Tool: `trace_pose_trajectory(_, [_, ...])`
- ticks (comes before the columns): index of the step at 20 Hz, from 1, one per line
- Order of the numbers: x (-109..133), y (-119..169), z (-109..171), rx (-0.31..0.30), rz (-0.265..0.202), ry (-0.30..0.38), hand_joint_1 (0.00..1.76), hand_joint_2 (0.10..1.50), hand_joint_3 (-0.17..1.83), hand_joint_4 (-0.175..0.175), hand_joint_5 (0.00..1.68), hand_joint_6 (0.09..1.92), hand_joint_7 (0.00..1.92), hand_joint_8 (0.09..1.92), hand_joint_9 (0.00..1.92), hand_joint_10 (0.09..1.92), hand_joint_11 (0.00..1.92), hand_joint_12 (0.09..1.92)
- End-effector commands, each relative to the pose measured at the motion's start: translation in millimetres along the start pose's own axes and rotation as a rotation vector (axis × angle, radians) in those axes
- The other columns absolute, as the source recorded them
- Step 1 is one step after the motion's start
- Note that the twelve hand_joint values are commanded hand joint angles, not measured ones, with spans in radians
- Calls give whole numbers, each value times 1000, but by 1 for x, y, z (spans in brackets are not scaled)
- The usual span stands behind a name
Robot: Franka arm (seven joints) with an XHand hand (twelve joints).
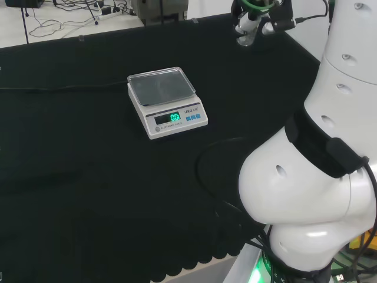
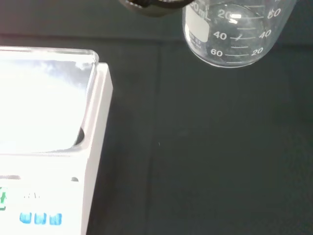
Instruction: Put the beaker on the electronic balance.
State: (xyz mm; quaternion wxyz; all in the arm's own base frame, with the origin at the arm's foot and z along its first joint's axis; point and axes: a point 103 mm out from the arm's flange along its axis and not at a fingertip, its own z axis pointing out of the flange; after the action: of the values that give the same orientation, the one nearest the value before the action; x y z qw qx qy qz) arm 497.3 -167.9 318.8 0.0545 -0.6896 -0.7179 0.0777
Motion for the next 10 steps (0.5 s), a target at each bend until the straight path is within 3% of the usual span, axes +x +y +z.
trace_pose_trajectory(1, [21, 48, 11, 25, -91, 39, 1131, 1186, 0, -175, 848, 1205, 805, 887, 1047, 757, 1085, 789])
trace_pose_trajectory(10, [50, 126, 37, 129, -201, 72, 1132, 1184, -1, -175, 854, 1197, 817, 878, 1057, 752, 1089, 784])
